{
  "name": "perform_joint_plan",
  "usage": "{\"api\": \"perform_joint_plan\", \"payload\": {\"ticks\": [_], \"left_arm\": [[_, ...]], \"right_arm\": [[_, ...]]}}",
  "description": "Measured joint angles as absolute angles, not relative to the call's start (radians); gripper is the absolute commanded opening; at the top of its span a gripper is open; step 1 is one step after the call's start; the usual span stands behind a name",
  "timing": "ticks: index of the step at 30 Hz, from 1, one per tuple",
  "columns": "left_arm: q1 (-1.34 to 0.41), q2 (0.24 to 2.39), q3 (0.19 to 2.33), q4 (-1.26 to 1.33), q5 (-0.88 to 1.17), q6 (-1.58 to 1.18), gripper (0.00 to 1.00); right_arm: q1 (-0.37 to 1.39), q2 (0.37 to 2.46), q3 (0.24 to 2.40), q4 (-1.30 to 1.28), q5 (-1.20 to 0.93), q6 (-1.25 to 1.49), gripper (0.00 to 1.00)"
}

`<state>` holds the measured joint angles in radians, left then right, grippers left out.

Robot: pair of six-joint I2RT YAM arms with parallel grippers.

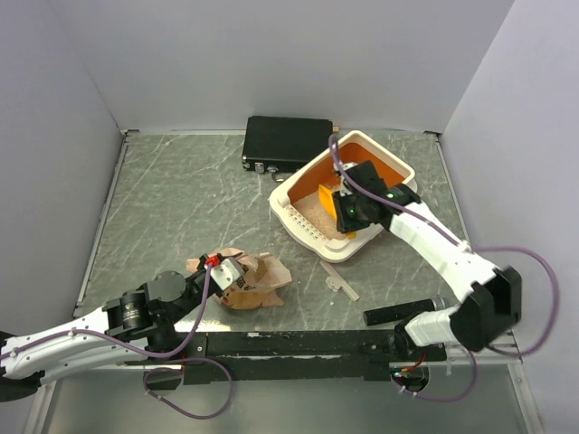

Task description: Fill the litter box with clean litter

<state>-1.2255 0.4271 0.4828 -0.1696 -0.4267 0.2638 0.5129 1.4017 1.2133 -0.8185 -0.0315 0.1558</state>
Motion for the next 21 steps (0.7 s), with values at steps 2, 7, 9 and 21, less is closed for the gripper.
{"api": "perform_joint_plan", "payload": {"ticks": [2,7,9,21], "left_arm": [[-1.225,0.427,0.483,-0.17,-0.426,0.264,0.09],[-1.225,0.452,0.501,-0.183,-0.423,0.266,0.28],[-1.225,0.485,0.536,-0.202,-0.424,0.266,0.3],[-1.225,0.573,0.698,-0.3,-0.424,0.262,0.54]], "right_arm": [[0.513,1.337,1.205,-0.832,-0.004,0.156,0.0],[0.519,1.309,1.226,-0.868,0.02,0.147,0.0],[0.527,1.334,1.233,-0.888,0.046,0.139,0.0],[0.622,1.411,1.359,-1.01,0.195,0.131,0.0]]}}
